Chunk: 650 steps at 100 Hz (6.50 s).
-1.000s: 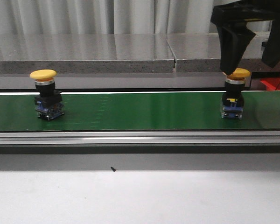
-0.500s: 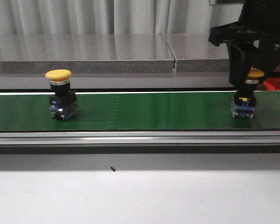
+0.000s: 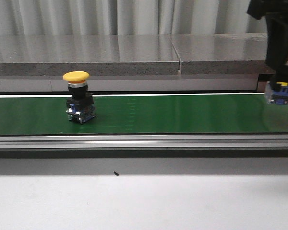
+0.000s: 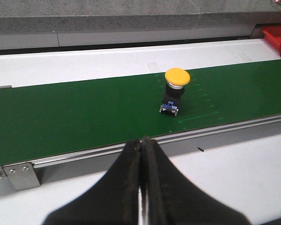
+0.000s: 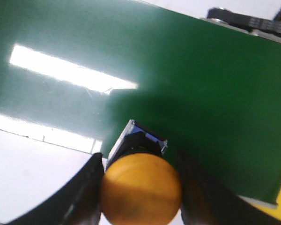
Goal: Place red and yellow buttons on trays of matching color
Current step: 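Lower the held yellow button into the yellow tray and release, then grasp the second yellow button on the belt with the right gripper, then lower the held yellow button into the yellow tray and release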
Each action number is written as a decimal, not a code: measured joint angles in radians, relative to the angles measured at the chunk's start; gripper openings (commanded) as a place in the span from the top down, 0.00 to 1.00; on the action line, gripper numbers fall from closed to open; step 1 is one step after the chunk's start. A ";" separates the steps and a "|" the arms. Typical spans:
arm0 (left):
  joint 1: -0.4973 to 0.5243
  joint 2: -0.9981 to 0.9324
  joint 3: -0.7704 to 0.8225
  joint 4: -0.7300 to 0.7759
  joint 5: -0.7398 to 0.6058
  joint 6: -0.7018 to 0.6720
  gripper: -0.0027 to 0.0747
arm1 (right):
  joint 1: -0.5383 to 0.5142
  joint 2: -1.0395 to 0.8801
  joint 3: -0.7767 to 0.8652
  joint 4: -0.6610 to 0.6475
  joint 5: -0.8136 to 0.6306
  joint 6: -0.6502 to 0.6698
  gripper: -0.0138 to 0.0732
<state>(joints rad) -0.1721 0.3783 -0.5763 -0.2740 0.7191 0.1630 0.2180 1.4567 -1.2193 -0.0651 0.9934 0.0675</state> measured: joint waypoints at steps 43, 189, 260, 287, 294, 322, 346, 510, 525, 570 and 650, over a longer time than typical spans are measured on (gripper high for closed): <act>0.000 0.000 0.000 0.000 0.000 0.000 0.99 | -0.286 -0.150 0.031 -0.008 0.073 0.000 0.64; 0.000 0.000 0.000 0.000 0.000 0.000 0.99 | -0.772 0.162 0.268 0.036 -0.394 0.072 0.62; 0.000 0.000 0.000 0.000 0.000 0.000 0.99 | -0.772 0.031 0.269 0.040 -0.389 0.073 0.17; 0.000 0.000 0.000 0.000 0.000 0.000 0.99 | -0.668 -0.108 0.307 0.047 -0.371 0.073 0.17; 0.000 0.000 0.000 0.000 0.000 0.000 0.99 | -0.622 -0.134 0.309 0.047 -0.367 0.073 0.17; 0.000 0.000 0.000 0.000 0.000 0.000 0.99 | -0.371 -0.159 0.309 0.045 -0.347 0.058 0.17; 0.000 0.000 0.000 0.000 0.000 0.000 0.99 | -0.176 -0.138 0.228 0.045 -0.258 0.021 0.17; 0.000 0.000 0.000 0.000 0.000 0.000 0.99 | -0.040 0.111 0.010 0.419 -0.162 -0.646 0.67; 0.000 0.000 0.000 0.000 0.000 0.000 0.99 | -0.100 0.024 0.073 0.420 -0.161 -0.646 0.67; 0.000 0.000 0.000 0.000 0.000 0.000 0.99 | -0.411 -0.142 0.286 0.423 -0.229 -0.630 0.67; 0.000 0.000 0.000 0.000 0.000 0.000 0.99 | -0.704 -0.138 0.325 0.339 -0.315 -0.549 0.67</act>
<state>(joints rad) -0.1721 0.3783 -0.5763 -0.2740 0.7191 0.1630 -0.4858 1.3188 -0.8948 0.2742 0.6787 -0.4811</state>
